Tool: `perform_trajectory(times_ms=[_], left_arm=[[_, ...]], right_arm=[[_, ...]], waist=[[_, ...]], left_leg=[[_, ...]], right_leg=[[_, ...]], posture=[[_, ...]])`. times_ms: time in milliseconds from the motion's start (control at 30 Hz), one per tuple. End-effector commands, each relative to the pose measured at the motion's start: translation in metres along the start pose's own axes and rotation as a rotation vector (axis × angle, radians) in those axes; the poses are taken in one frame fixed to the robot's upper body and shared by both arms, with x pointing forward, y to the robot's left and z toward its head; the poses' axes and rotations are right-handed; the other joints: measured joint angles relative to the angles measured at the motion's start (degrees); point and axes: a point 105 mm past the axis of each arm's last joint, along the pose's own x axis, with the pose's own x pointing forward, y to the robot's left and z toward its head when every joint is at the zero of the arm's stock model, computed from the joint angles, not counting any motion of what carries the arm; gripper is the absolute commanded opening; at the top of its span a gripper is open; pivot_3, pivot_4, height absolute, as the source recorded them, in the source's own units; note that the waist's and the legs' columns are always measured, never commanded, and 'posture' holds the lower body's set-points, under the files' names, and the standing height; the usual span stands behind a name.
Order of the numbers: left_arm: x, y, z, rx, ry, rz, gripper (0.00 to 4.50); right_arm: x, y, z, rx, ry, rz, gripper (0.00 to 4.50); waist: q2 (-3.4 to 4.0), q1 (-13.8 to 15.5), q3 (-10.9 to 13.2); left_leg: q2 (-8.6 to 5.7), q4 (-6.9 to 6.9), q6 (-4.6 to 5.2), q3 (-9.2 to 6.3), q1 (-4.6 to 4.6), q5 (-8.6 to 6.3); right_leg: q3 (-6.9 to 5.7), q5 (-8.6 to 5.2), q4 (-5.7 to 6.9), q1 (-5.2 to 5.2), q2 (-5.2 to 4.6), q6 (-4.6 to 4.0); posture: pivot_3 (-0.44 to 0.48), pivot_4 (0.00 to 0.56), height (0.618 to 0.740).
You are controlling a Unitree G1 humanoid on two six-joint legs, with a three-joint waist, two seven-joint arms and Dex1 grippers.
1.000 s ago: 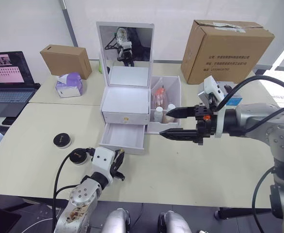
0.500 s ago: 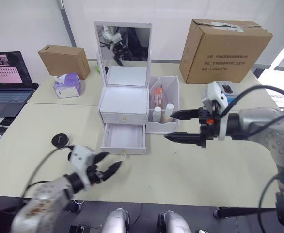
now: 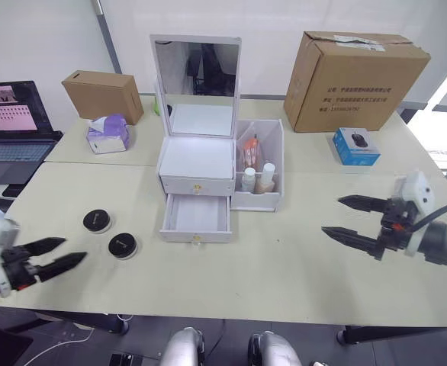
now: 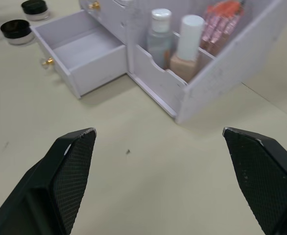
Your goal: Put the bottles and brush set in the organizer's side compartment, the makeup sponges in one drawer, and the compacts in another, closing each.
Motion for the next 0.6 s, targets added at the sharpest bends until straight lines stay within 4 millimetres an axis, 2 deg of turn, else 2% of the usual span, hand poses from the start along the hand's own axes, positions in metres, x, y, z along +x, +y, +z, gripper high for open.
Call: perform_trajectory(times_ms=[33,133,267,333,400,600], left_arm=[[-0.028,0.042,-0.004,-0.006,0.021,0.174,4.47],[-0.034,0.056,-0.007,-0.002,0.025,0.23,4.47],[-0.04,0.059,-0.007,-0.029,0.019,0.225,4.47],[-0.039,0.06,-0.008,0.015,0.035,0.238,4.47],[-0.038,0.056,-0.011,0.022,0.046,0.224,4.47],[-0.038,0.037,-0.023,0.055,0.027,0.205,4.47]], right_arm=[[-0.026,-0.021,-0.005,-0.009,-0.031,-0.114,4.5],[-0.032,-0.029,-0.013,0.016,-0.052,-0.171,4.5],[-0.032,-0.034,-0.009,0.036,-0.081,-0.184,4.5],[-0.028,-0.034,0.003,0.056,-0.137,-0.16,4.5],[-0.021,-0.031,0.022,0.098,-0.217,-0.116,4.5],[0.007,0.016,0.074,0.121,-0.159,0.272,4.5]], waist=[[-0.01,0.0,0.0],[0.01,-0.2,0.0],[0.0,-0.6,0.0],[0.0,-0.9,0.0],[-0.01,-1.4,0.0],[0.04,-2.1,0.0]], left_leg=[[0.0,-0.02,-0.01,0.0,0.0,0.0],[0.0,-0.16,-0.02,0.02,0.05,-0.01],[-0.04,-0.46,-0.04,0.12,0.12,-0.02],[-0.04,-0.47,-0.04,0.13,0.13,-0.02],[-0.04,-0.53,-0.04,0.13,0.16,-0.02],[-0.03,-0.79,-0.03,0.15,0.32,-0.02]], right_leg=[[-0.02,0.0,0.01,-0.01,-0.03,-0.01],[-0.03,0.0,-0.01,-0.04,-0.37,0.0],[-0.08,0.04,0.01,-0.1,-0.68,0.05],[-0.12,0.11,0.02,-0.09,-0.68,0.16],[-0.09,0.15,0.02,-0.04,-0.71,0.22],[0.05,0.25,0.04,0.09,-0.81,0.2]], posture=[[0.0,0.15,0.731],[0.0,0.15,0.731],[0.0,0.15,0.731],[0.0,0.15,0.731],[0.0,0.15,0.731],[0.0,0.15,0.731]])
